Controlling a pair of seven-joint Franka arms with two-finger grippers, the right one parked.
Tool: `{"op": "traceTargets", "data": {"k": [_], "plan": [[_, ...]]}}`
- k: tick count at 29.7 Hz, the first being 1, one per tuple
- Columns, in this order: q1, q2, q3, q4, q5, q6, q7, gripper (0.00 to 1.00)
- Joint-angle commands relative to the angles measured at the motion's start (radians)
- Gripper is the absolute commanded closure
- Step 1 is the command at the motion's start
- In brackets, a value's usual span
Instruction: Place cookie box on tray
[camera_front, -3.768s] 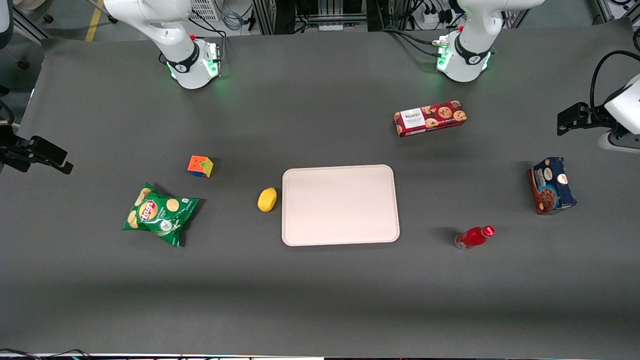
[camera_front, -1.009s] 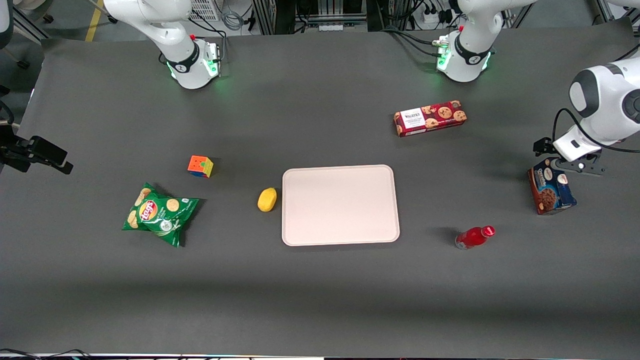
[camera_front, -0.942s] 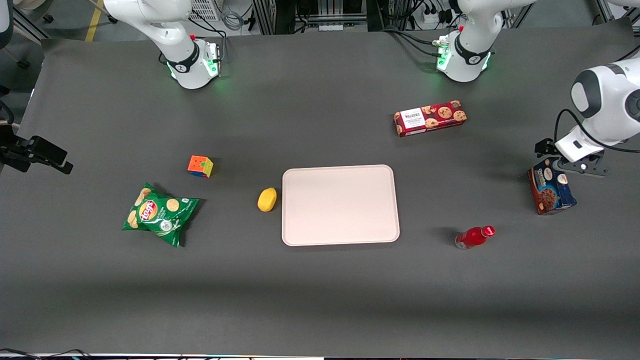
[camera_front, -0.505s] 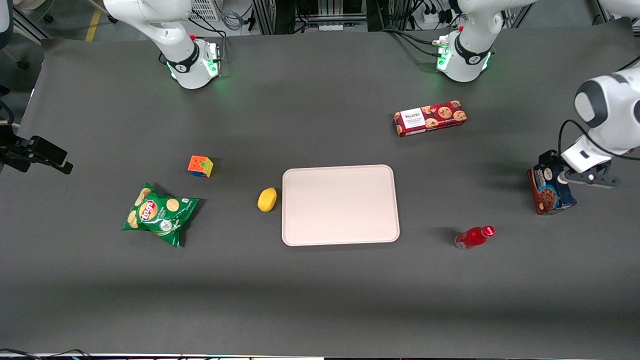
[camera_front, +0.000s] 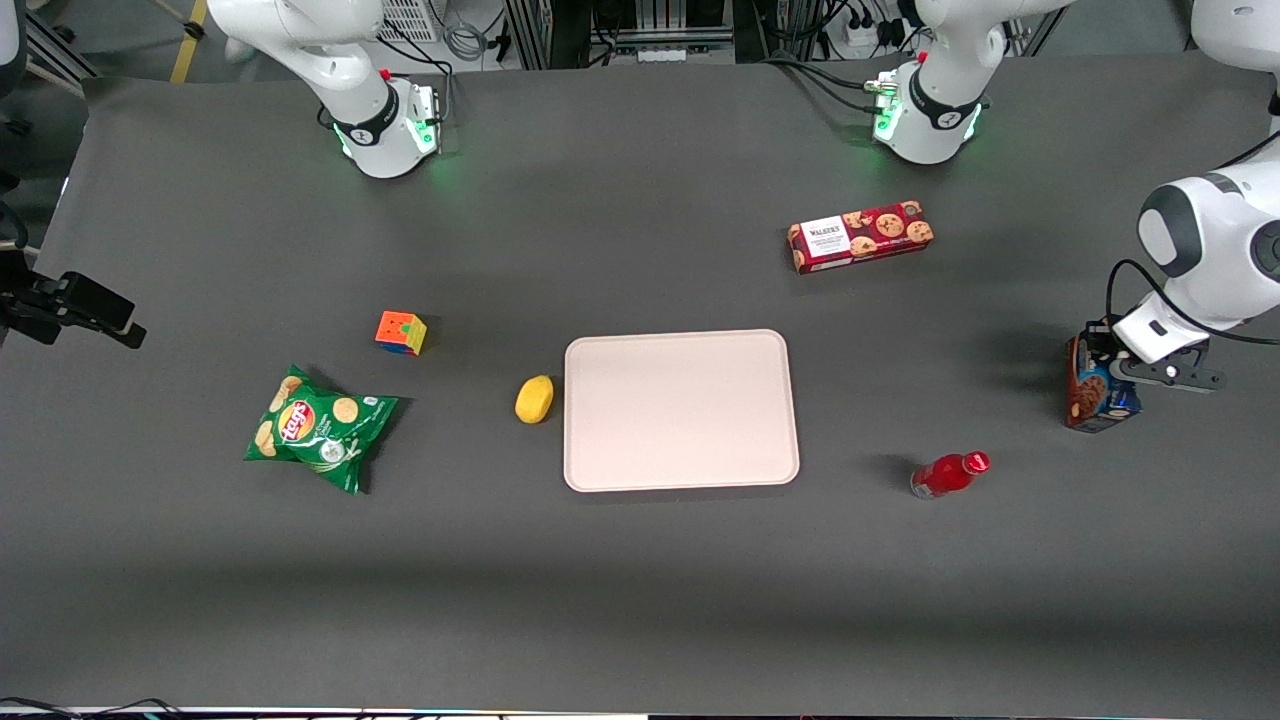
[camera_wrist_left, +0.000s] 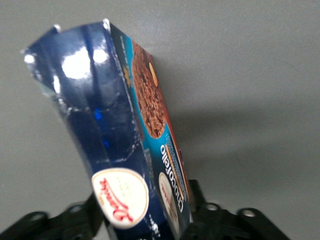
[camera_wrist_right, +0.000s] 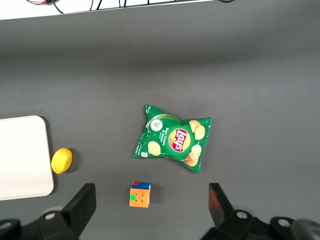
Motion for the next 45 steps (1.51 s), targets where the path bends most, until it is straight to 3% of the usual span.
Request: {"op": "traceTargets", "data": {"k": [1,11,16,21,28,32,36,45], "plan": [[-0.007,-0.073,-0.011,0.077,-0.046,-0.156,0.025,1.0],[-0.012,-0.224,-0.132,0.382,-0.093,-0.724,-0.072,1.0],[-0.013,-0.227,-0.243,0.583,-0.097,-0.995,-0.237,1.0],[-0.012,-0.227,-0.378,0.66,-0.164,-1.112,-0.444,1.0],[-0.015,-0.207,-0.563,0.66,-0.238,-1.085,-0.667,1.0],[-0.058,-0.129,-0.64,0.594,-0.251,-0.923,-0.78,1.0],[-0.13,-0.058,-0.642,0.528,-0.247,-0.763,-0.858,1.0],[-0.179,0.014,-0.639,0.344,-0.229,-0.441,-0.9,1.0]]}}
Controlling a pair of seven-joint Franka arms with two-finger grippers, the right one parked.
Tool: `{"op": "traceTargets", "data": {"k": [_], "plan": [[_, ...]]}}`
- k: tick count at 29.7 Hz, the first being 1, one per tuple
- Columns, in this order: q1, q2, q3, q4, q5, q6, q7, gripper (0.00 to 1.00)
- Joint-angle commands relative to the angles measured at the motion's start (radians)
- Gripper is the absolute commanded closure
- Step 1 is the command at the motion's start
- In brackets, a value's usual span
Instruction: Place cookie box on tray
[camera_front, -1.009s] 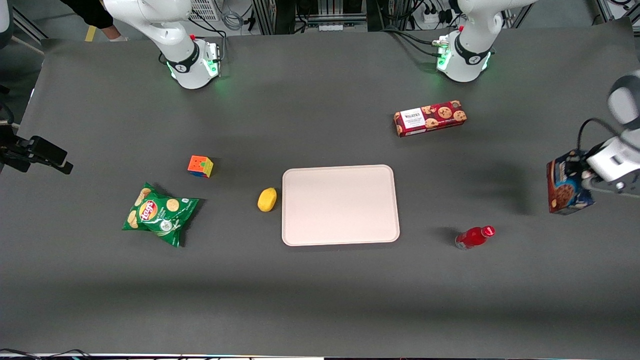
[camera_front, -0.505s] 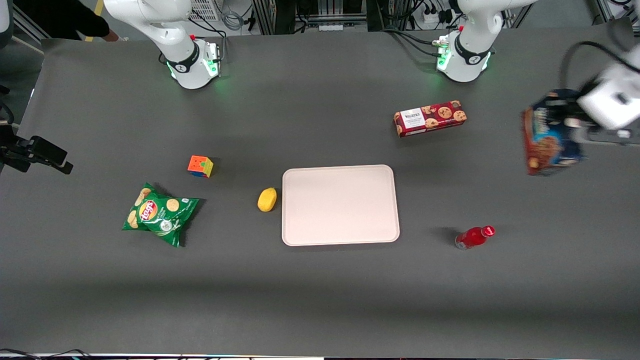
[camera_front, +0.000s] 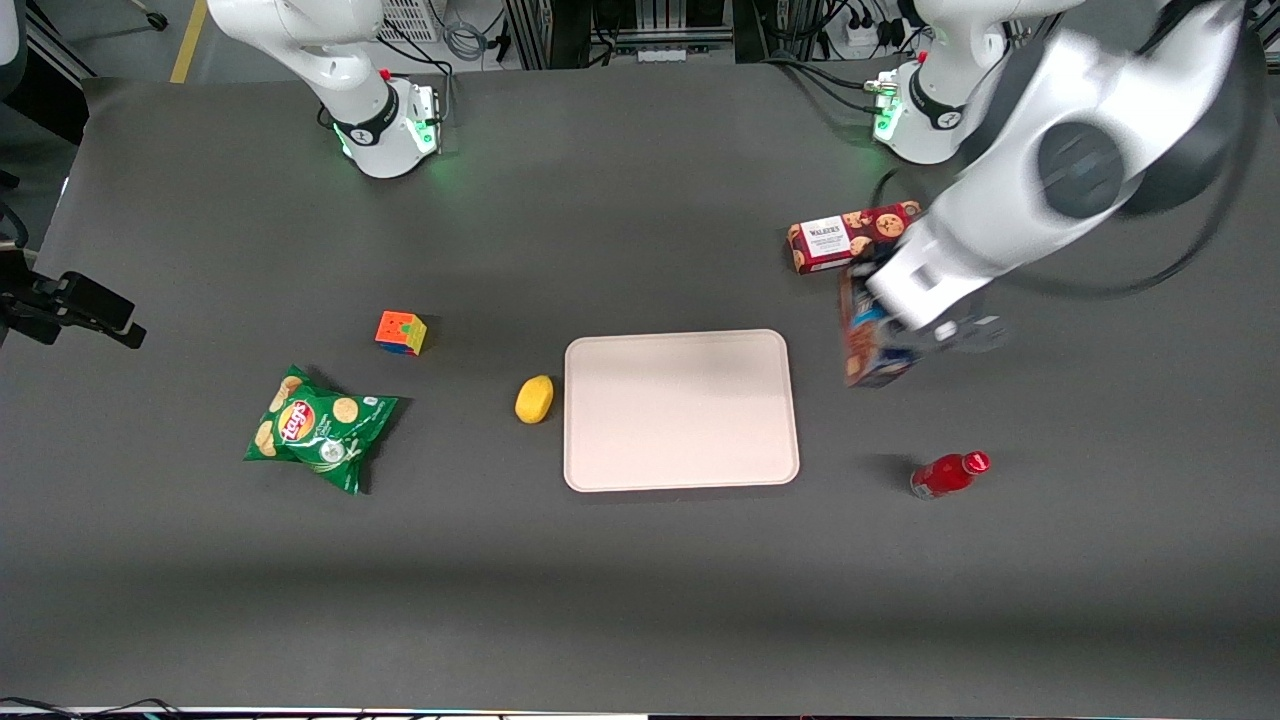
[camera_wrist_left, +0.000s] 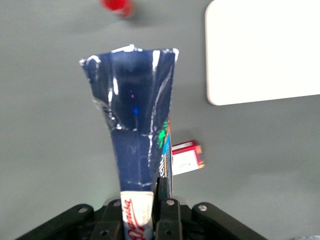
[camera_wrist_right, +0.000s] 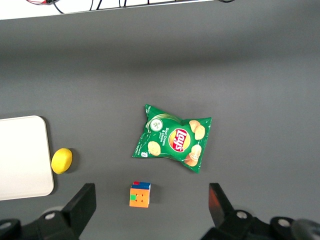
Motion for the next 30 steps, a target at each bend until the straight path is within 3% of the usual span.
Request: {"op": "traceTargets", "data": {"k": [1,10,23,30], "plan": [[-0.021,0.002,0.012,-0.119,0.01,0.165,-0.021,1.0],[-0.064,0.022,0.013,-0.271,0.056,0.395,-0.038,1.0],[-0.089,0.197,0.012,-0.203,0.267,0.522,-0.182,1.0],[-0.099,0.237,0.012,-0.183,0.301,0.533,-0.217,1.0]]}}
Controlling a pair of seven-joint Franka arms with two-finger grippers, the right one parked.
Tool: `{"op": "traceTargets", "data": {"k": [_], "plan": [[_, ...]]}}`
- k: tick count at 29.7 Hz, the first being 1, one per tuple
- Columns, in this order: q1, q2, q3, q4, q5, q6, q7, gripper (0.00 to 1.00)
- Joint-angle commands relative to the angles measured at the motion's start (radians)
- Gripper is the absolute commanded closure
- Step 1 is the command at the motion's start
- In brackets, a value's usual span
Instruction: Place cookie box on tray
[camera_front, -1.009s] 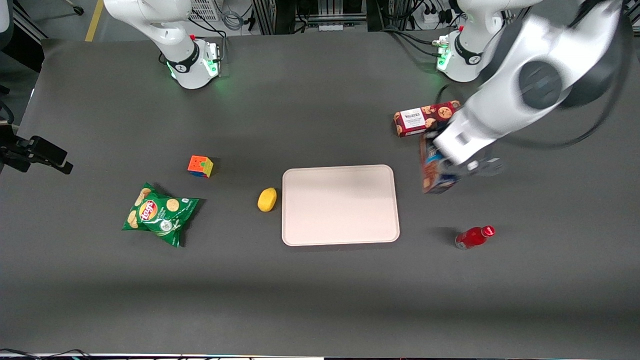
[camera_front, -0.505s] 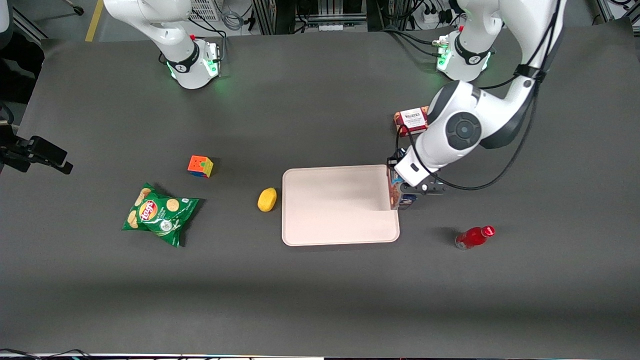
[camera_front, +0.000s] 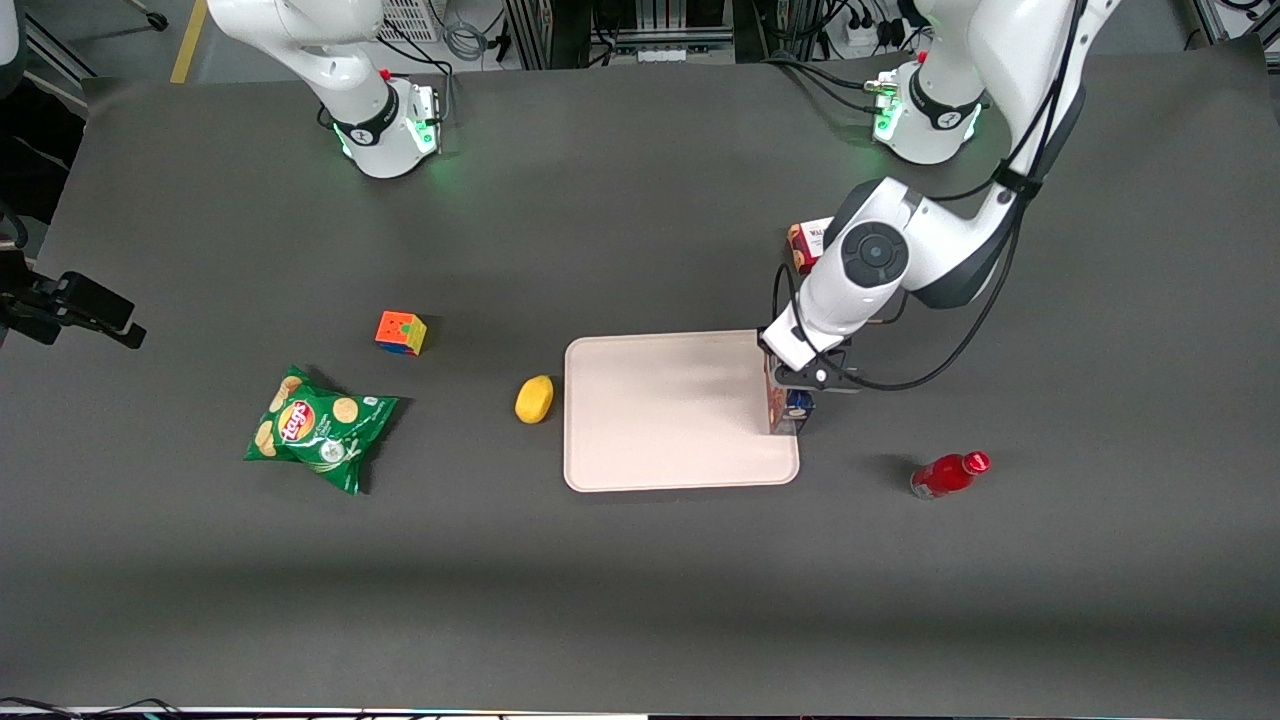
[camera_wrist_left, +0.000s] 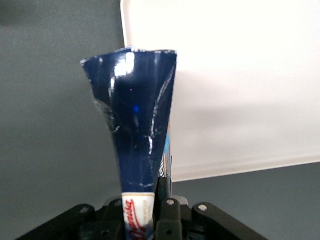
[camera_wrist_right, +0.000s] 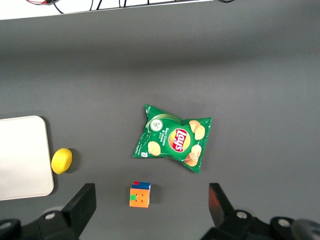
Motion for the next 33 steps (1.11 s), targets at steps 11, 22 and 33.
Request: {"op": "traceTargets", "data": {"k": [11,22,33], "plan": [[-0.03,0.075,0.008,0.066,0.065,-0.012,-0.072,0.01],[-0.018,0.032,0.015,0.14,0.08,-0.134,-0.069,0.0],[-0.004,-0.121,0.067,0.423,-0.003,-0.64,-0.014,0.0]]}}
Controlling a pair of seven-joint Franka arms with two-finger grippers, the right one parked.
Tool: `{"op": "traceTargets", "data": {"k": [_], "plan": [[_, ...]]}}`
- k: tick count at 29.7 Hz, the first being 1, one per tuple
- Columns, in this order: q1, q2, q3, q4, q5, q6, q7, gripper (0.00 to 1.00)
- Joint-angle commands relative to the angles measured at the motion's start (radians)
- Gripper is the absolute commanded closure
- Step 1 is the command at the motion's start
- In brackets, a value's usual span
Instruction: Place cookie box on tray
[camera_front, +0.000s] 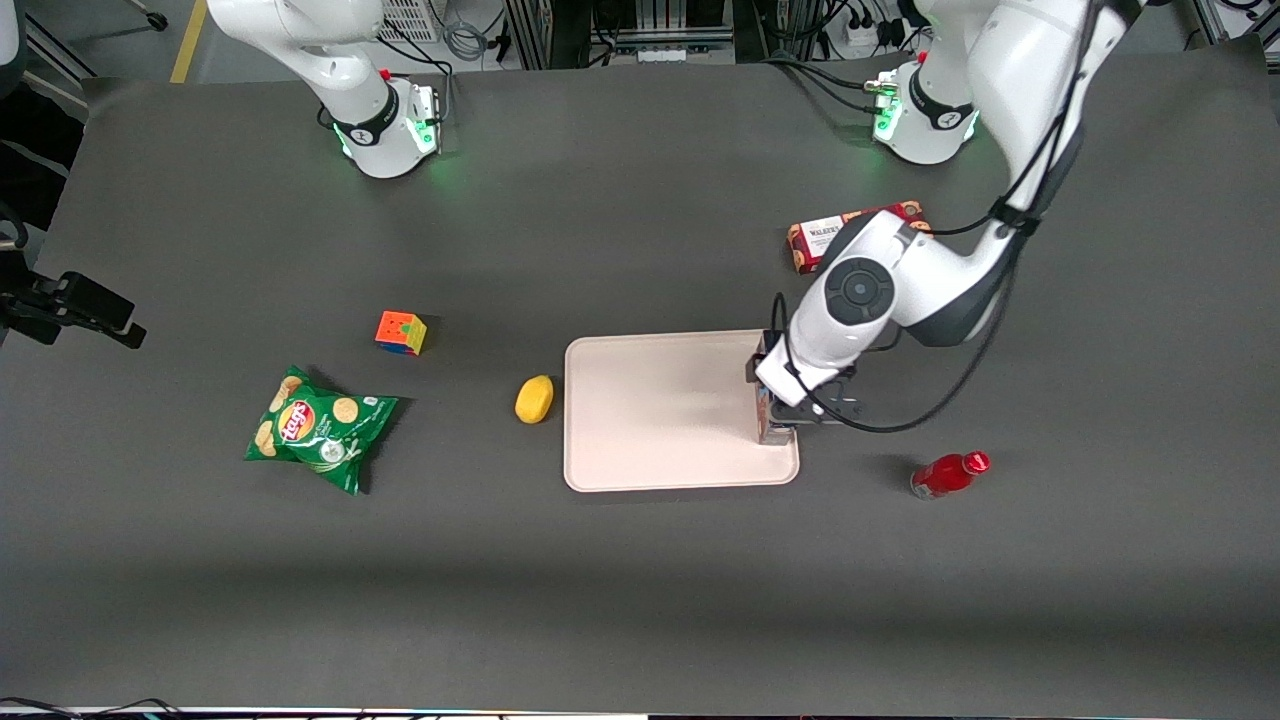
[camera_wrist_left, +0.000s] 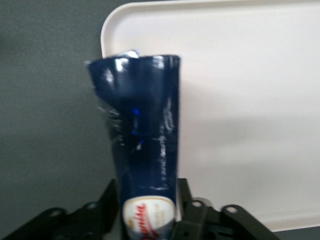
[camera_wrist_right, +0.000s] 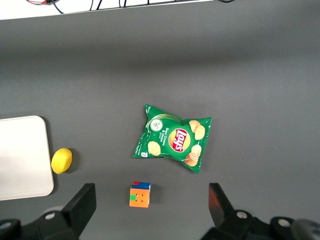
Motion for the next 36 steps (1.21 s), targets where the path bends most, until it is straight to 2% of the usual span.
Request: {"op": "traceTargets", "data": {"k": [1,4,11,18,23,26,36], "plan": [[0.0,-0.129,0.078,0.105,-0.072,-0.209,0.057,0.0],[0.0,-0.227,0.152,0.122,-0.112,-0.329,0.155,0.0],[0.001,-0.407,0.366,0.153,-0.124,-0.551,0.544,0.0],[0.013,-0.503,0.52,0.076,-0.124,-0.547,0.856,0.0],[0.016,-0.531,0.542,-0.045,-0.127,-0.431,0.896,0.0],[0.02,-0.53,0.542,-0.094,-0.155,-0.372,0.91,0.0],[0.026,-0.513,0.542,-0.064,-0.213,-0.355,0.907,0.0]]}}
